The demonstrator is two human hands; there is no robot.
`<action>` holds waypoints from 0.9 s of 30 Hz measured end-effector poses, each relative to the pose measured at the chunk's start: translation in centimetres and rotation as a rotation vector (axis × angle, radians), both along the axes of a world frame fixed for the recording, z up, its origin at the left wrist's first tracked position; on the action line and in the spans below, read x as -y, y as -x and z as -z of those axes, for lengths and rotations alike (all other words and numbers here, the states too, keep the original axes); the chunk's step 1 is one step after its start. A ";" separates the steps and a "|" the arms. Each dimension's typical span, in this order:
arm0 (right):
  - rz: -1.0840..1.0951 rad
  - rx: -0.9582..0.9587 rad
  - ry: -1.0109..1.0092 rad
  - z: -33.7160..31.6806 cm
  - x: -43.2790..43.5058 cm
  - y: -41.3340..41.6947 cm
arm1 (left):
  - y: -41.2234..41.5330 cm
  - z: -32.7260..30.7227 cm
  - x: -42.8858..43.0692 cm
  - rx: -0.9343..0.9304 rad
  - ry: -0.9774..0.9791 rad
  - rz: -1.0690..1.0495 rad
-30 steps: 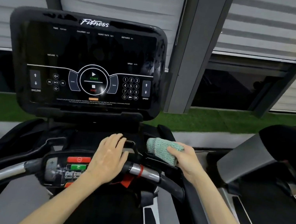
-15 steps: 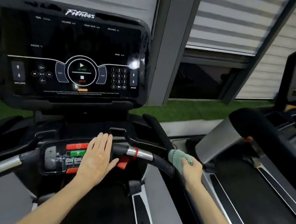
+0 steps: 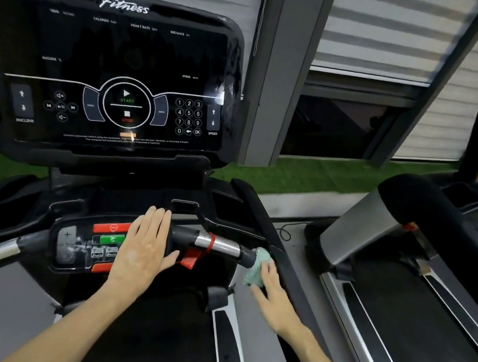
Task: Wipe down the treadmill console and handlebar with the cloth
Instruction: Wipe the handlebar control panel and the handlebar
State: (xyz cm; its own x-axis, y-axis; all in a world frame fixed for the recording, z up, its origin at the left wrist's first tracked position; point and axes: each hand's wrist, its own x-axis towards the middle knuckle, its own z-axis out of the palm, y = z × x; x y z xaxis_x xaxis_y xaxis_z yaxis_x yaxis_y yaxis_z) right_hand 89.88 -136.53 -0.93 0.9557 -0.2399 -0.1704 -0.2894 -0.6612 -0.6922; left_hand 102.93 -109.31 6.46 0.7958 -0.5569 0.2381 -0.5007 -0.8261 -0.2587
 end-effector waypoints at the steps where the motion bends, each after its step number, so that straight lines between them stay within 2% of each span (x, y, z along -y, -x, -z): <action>1: 0.030 0.029 -0.026 -0.2 0.5 -0.2 | 0.0 0.0 0.0 -0.004 0.008 -0.001; 7: -0.061 0.063 0.028 -0.1 1.2 -3.2 | -0.3 0.3 0.0 0.016 0.037 -0.001; 10: 0.064 0.176 -0.002 1.4 0.8 -3.7 | -0.3 0.3 0.0 0.011 0.041 0.004; 18: 0.292 0.324 -0.118 1.7 -2.1 -4.7 | -0.3 0.3 0.0 -0.021 0.093 0.011; 23: 0.121 0.389 -0.142 0.6 -2.4 -4.5 | -0.4 0.5 -0.2 -0.005 0.094 0.018; 27: 0.075 0.314 -0.059 1.7 -0.3 -3.6 | -0.4 0.5 -0.3 0.019 0.112 0.034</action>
State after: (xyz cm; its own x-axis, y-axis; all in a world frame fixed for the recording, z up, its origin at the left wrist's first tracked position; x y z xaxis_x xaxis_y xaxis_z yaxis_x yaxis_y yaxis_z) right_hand 93.46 -136.26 -2.62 0.9440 -0.3096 0.1139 -0.1021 -0.6025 -0.7915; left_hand 103.34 -109.05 5.99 0.7714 -0.5527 0.3153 -0.5248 -0.8328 -0.1760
